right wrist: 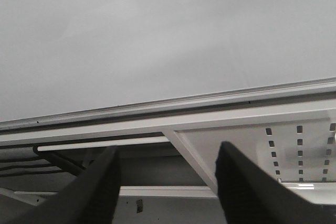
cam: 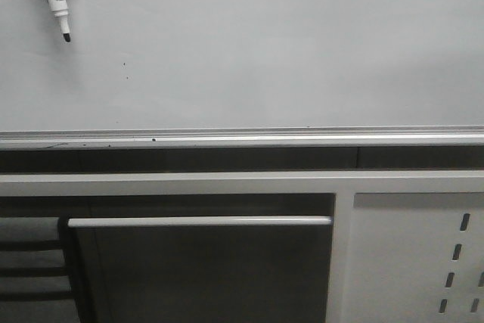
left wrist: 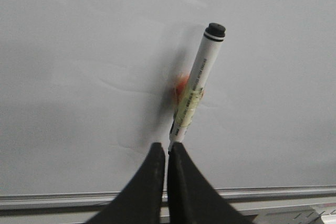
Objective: Write number 1 on whiteboard
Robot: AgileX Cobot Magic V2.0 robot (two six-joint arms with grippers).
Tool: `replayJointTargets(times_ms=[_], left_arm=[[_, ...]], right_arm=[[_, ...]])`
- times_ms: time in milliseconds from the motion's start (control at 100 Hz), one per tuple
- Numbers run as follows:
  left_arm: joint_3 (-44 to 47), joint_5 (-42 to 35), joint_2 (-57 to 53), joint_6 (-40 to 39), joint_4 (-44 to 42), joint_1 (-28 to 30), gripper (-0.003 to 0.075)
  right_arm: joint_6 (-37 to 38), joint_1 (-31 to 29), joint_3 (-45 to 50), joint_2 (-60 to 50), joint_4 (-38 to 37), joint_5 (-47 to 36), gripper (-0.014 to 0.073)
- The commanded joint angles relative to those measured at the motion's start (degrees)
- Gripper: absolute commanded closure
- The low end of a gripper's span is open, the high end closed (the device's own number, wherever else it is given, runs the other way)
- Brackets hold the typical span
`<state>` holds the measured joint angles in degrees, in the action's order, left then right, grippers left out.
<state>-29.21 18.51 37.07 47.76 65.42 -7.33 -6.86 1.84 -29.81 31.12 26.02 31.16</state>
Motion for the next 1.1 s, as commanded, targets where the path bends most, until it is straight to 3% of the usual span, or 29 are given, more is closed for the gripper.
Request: replayJointTargets(times_ms=[0,140,340,510,1090], left_arm=[[-2.2,-2.9,0.7,4.2,3.3,-2.8,0.0741],[-2.2,-9.5,1.1,10.7,2.9,-10.0,0.0741],[-2.5,-13.9,5.8,11.8,-2.6,-19.7,0.0741],[-3.2,-26.5,8.0,11.8,-1.6,-26.8,0.0741],[-3.9,-29.9,11.0,11.7,1.3,-29.0,0.0722]], right_arm=[[-0.8,-0.3,-2.1,0.6,1.6,-4.8,0.0218],[-0.8,-0.3,-2.1,0.6,2.1,-5.4,0.0232],[-0.8,-0.3,-2.1,0.6,2.1,-5.1,0.0232],[-0.8,-0.3,-2.1,0.6,2.1,-4.1,0.0232],[-0.8,-0.3,-2.1,0.6,2.1,-6.5,0.0232]])
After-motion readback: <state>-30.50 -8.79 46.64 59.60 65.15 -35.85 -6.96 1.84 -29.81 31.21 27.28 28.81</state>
